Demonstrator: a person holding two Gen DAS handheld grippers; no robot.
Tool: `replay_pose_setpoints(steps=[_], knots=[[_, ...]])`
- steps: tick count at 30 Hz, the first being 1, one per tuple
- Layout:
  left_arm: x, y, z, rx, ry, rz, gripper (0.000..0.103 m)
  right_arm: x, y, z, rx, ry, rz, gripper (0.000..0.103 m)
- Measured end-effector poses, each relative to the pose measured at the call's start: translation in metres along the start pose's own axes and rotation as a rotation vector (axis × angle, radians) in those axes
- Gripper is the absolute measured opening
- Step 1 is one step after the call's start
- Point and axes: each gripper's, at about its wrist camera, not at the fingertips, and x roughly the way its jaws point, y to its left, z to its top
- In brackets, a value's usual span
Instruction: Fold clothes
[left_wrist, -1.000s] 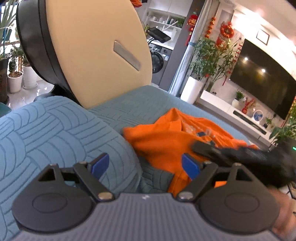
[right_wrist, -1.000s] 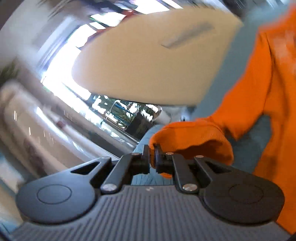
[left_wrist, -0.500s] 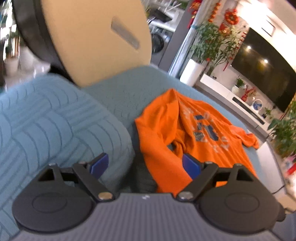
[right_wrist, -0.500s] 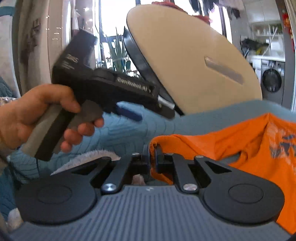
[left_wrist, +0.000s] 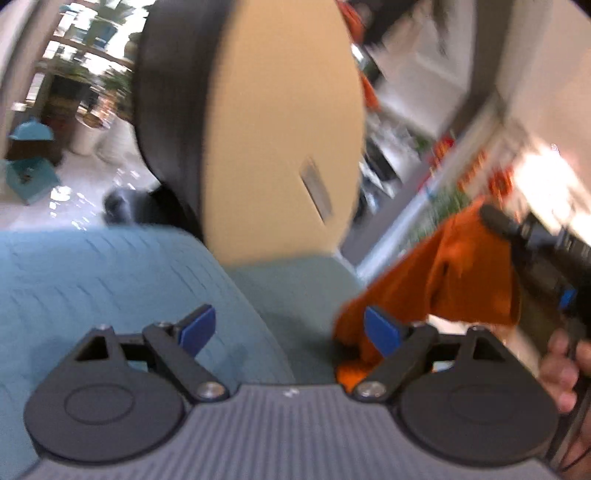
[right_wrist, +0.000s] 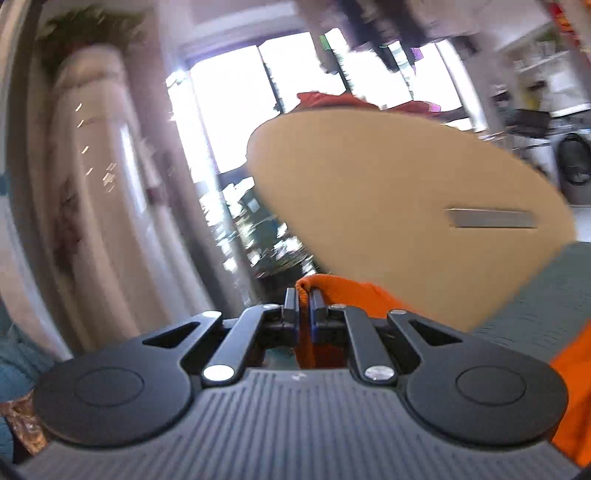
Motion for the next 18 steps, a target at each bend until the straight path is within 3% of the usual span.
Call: replay_pose_setpoints(steps=[2,4,7,10,11,12,13,14,16,18], knots=[[-0.011,0.017,0.018,-0.028,-0.036,0.088,0.092,0.022,0.011,-0.011,-0.006,0.056,0.025,0.009],[-0.022,0.037,0.037,-0.056,-0.06,0.173,0.093,0.058,0.026,-0.047,-0.014,0.184,0.044,0.009],[-0.027,0.054,0.049,-0.058,-0.046,0.224,0.093,0.089,0.044,-0.086,-0.066,0.33,0.02,0.011],[-0.025,0.055,0.05,-0.047,-0.034,0.226,0.094,0.111,0.061,-0.128,-0.139,0.452,-0.019,0.015],[-0.022,0.052,0.05,-0.043,-0.029,0.22,0.094,0.113,0.068,-0.136,-0.167,0.465,-0.004,0.021],[-0.018,0.049,0.048,-0.032,-0.017,0.209,0.094,0.112,0.075,-0.14,-0.199,0.475,0.025,0.046],[-0.017,0.045,0.047,-0.02,-0.008,0.201,0.094,0.111,0.081,-0.142,-0.226,0.487,0.054,0.077],[-0.017,0.039,0.045,-0.005,-0.006,0.196,0.094,0.107,0.087,-0.142,-0.247,0.495,0.095,0.086],[-0.019,0.019,0.041,0.071,-0.012,0.187,0.094,0.095,0.094,-0.135,-0.257,0.483,0.153,0.084],[-0.023,0.001,0.037,0.144,-0.02,0.181,0.1,0.072,0.085,-0.124,-0.201,0.443,0.116,0.084]])
